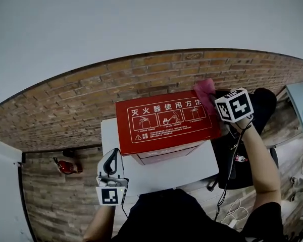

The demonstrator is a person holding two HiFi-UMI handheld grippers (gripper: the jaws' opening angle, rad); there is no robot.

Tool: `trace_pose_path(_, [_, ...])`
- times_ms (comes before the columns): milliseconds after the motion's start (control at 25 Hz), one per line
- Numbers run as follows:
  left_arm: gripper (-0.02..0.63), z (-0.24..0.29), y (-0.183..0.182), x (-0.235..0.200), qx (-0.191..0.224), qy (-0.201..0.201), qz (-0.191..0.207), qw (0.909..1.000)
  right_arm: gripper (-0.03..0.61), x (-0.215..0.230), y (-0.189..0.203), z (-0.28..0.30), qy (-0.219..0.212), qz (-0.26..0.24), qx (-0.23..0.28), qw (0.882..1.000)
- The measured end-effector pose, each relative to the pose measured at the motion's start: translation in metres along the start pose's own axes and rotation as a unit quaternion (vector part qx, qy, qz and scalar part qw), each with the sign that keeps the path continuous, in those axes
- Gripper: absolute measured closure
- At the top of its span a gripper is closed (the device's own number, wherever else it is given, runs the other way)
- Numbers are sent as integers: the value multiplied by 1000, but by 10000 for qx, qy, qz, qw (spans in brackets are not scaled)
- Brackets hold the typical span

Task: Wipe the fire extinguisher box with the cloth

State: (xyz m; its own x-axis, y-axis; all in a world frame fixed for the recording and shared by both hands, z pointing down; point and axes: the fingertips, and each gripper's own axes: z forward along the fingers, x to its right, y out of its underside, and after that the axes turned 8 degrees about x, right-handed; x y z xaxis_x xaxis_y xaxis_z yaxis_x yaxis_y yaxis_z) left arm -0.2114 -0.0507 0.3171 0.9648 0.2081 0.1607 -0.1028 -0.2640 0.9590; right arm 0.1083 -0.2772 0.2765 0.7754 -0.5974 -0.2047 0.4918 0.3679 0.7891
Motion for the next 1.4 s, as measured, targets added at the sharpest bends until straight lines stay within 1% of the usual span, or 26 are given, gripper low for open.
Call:
trace_pose_path(120, [592, 1, -1, 5, 38, 272, -31, 9996, 515, -1, 1, -1, 392, -475, -347, 9975])
trace_pose_path(320, [592, 3, -11, 4, 296, 490, -131, 9983, 515, -9, -1, 2, 939, -1098, -845, 9859])
trace_pose_path(440, [592, 3, -10, 6, 251, 585, -144, 9979, 517, -11, -13, 5, 1143, -1372, -778, 9808])
trace_pose_path(560, [592, -1, -8, 6, 198, 619, -252, 9976, 517, -16, -15, 5, 1344, -1459, -822, 9767])
trace_pose_path(720, [592, 0, -17, 6, 496, 674, -208, 9963, 517, -22, -12, 4, 1631, -1745, -1006, 9658])
trace_pose_path(960, [592, -1, -16, 6, 474, 720, -295, 9958, 517, -34, -16, 8, 1733, -1973, -1058, 9591])
trace_pose_path(1040, [592, 1, -19, 6, 602, 731, -277, 9951, 517, -39, -17, 9, 1734, -2040, -1073, 9575])
trace_pose_path(1160, [592, 3, -21, 5, 688, 755, -225, 9945, 517, -50, -20, 12, 1670, -2110, -1090, 9569])
trace_pose_path(1400, [592, 2, -19, 6, 651, 803, -297, 9942, 517, -70, -27, 16, 1547, -2261, -1019, 9563])
